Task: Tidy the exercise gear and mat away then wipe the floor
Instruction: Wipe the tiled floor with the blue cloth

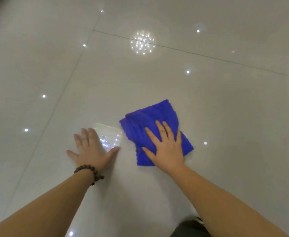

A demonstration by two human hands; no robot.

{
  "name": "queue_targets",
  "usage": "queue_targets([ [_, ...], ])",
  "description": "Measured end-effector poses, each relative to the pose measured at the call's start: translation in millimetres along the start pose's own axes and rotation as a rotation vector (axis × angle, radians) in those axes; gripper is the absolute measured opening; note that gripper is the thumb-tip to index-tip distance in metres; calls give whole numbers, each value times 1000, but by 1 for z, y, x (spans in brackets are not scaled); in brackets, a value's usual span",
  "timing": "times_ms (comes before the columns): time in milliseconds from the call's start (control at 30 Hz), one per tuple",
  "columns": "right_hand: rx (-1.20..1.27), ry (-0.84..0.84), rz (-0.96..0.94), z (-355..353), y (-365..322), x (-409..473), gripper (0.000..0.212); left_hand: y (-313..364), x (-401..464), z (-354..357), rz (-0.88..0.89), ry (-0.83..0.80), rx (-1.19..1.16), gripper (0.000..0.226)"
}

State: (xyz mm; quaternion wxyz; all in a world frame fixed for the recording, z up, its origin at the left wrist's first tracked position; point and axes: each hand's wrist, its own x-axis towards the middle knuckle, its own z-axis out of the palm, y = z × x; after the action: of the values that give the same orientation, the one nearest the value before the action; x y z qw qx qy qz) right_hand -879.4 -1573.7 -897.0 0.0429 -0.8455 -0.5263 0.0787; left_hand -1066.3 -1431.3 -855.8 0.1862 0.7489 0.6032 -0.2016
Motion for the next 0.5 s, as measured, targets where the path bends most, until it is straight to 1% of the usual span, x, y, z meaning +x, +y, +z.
queue_targets([
  [33,-19,-33,-137,1,-6,6,64,-10,2,-2,-14,20,-22,121],
  [67,-43,-40,-222,0,0,14,64,-21,6,-5,-40,34,-46,124],
  [100,-52,-33,-233,-1,13,22,63,-33,11,-9,-73,39,-64,127],
  [133,-49,-14,-169,-4,30,30,63,-47,17,-14,-110,39,-71,131],
  [167,-33,0,-49,-8,48,39,63,-62,23,-20,-147,39,-68,134],
  [233,30,-28,265,-21,78,55,66,-89,34,-35,-222,28,-82,141],
  [267,59,-52,412,-27,83,63,69,-101,39,-40,-256,16,-112,143],
  [300,73,-66,518,-31,79,71,73,-111,43,-43,-279,-5,-145,145],
  [333,76,-65,576,-33,66,80,75,-119,48,-43,-282,-34,-164,147],
  [367,73,-62,578,-31,46,88,76,-124,53,-42,-271,-64,-164,147],
  [400,58,-64,512,-25,20,95,74,-127,56,-40,-257,-89,-150,148],
  [433,28,-64,386,-17,-12,99,72,-129,59,-38,-245,-106,-133,149],
  [500,-32,-46,36,3,-81,99,68,-132,63,-36,-230,-142,-115,152],
])
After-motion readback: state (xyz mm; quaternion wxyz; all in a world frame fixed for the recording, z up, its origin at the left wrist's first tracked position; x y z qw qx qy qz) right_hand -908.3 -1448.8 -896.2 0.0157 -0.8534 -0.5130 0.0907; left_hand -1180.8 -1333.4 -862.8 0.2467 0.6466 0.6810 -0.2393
